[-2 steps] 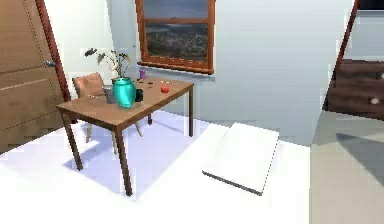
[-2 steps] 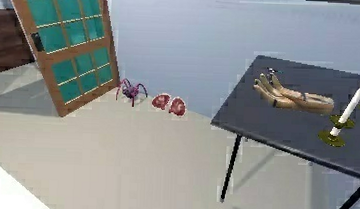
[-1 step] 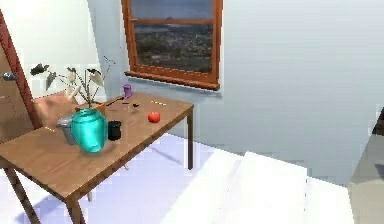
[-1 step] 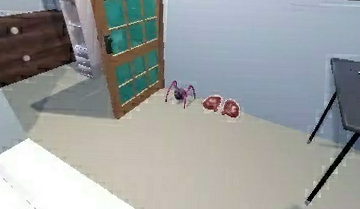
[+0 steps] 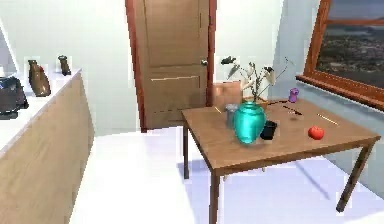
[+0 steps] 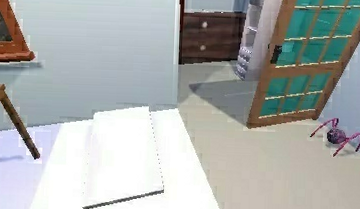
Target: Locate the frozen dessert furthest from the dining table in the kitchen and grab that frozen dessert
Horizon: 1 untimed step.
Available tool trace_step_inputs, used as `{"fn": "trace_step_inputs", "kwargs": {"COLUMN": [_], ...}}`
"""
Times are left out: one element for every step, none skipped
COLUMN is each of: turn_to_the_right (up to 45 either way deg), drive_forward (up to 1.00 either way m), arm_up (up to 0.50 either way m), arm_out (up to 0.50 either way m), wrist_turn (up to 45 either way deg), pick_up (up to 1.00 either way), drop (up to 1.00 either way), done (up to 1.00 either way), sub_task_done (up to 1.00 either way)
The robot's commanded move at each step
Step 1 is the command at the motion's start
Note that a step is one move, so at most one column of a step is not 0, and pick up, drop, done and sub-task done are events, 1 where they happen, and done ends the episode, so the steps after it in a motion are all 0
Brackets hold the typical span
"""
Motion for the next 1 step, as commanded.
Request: {"fn": "trace_step_inputs", "kwargs": {"turn_to_the_right": [-21.0], "drive_forward": [0.00], "arm_up": [0.00], "arm_out": [0.00], "wrist_turn": [0.0], "pick_up": [0.00], "drop": [0.00], "done": [0.00], "sub_task_done": [0.00]}}
